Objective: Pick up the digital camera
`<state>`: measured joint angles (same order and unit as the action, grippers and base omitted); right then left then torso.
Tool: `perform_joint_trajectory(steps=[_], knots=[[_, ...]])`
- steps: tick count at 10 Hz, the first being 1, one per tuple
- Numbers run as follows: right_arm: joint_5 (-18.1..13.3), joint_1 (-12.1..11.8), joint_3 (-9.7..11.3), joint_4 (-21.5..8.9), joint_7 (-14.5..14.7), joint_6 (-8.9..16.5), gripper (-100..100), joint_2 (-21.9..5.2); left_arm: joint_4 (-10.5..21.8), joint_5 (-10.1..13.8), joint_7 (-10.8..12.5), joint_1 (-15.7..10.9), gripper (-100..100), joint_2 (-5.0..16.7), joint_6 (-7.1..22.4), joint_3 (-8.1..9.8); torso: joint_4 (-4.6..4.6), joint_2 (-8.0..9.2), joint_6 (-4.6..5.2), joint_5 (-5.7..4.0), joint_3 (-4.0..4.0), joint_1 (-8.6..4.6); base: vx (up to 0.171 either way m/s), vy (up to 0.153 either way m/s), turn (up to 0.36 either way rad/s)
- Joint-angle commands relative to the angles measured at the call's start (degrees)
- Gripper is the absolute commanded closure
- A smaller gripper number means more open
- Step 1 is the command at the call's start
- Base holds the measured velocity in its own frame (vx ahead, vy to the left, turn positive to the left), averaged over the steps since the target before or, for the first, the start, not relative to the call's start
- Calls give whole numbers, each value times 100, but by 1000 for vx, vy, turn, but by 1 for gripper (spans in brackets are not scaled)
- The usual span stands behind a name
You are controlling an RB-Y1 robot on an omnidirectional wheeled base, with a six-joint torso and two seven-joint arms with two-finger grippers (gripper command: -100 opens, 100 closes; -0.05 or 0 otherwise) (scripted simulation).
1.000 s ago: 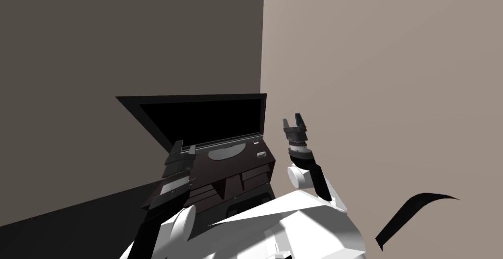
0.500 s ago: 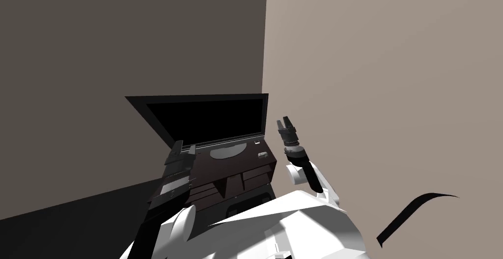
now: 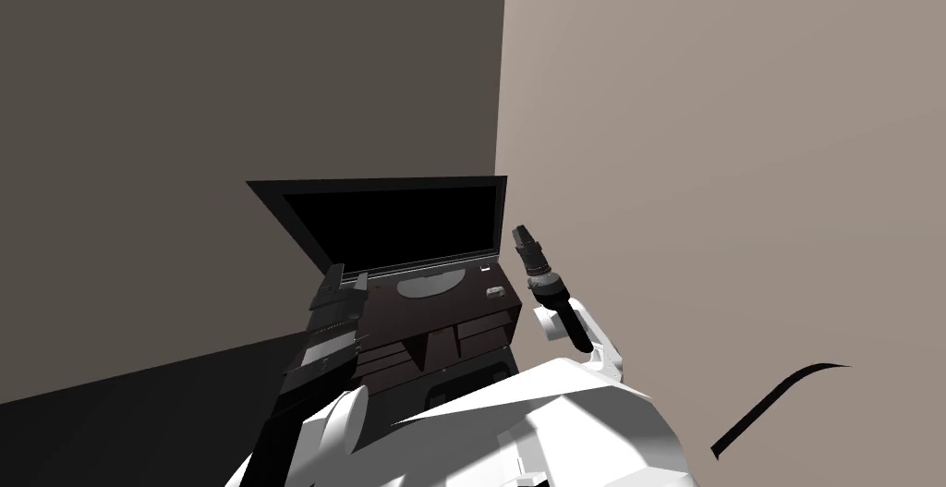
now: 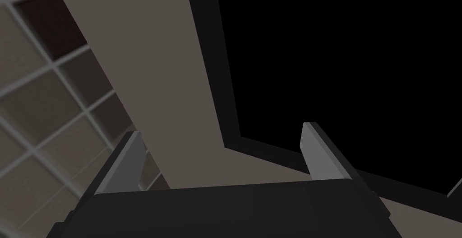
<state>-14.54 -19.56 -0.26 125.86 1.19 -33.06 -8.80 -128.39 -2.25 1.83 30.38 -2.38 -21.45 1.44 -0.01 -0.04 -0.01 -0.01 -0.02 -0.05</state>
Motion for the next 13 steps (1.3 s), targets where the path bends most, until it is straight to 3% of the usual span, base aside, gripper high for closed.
perform_joint_trajectory(steps=[1, 4, 6, 9, 11, 12, 13], knots=[[-254, 74, 6, -98, -18, -30, -100, -42, 0, 0, 0, 0, 0, 0, 0, 0, 0, 0, 0, 0, 0, 0, 4, -14, 37], [-765, 350, 55, -574, -74, -242, -100, -167, 0, 0, 0, 0, 0, 0, 0, 0, 0, -1, 2, 0, 0, -1, 8, -17, 52], [-997, 350, 55, -574, -74, -242, -100, -167, 0, 0, 0, 0, 0, 0, 0, 0, 0, -1, 2, 0, 0, -1, 6, -11, 14], [-1564, 651, 108, -1070, -135, -476, -100, -265, 0, 0, 0, 0, 0, 0, 0, 0, 0, 0, 2, 0, 0, -1, 5, -16, 56], [-1809, 651, 108, -1087, -135, -476, -100, -265, 0, 0, 0, 0, 0, 0, 0, 0, 0, -1, 2, 0, 0, -2, 5, -13, 18], [-2032, 811, 136, -1355, -167, -599, -100, -305, 0, 0, 0, 0, 0, 0, 0, 0, 0, 1, 3, 0, 1, 2, 1, -8, 66], [-2207, 811, 136, -1355, -167, -599, -100, -305, 0, 0, 0, 0, 0, 0, 0, 0, 0, 1, 0, 1, 0, 3, 2, -11, 49]])
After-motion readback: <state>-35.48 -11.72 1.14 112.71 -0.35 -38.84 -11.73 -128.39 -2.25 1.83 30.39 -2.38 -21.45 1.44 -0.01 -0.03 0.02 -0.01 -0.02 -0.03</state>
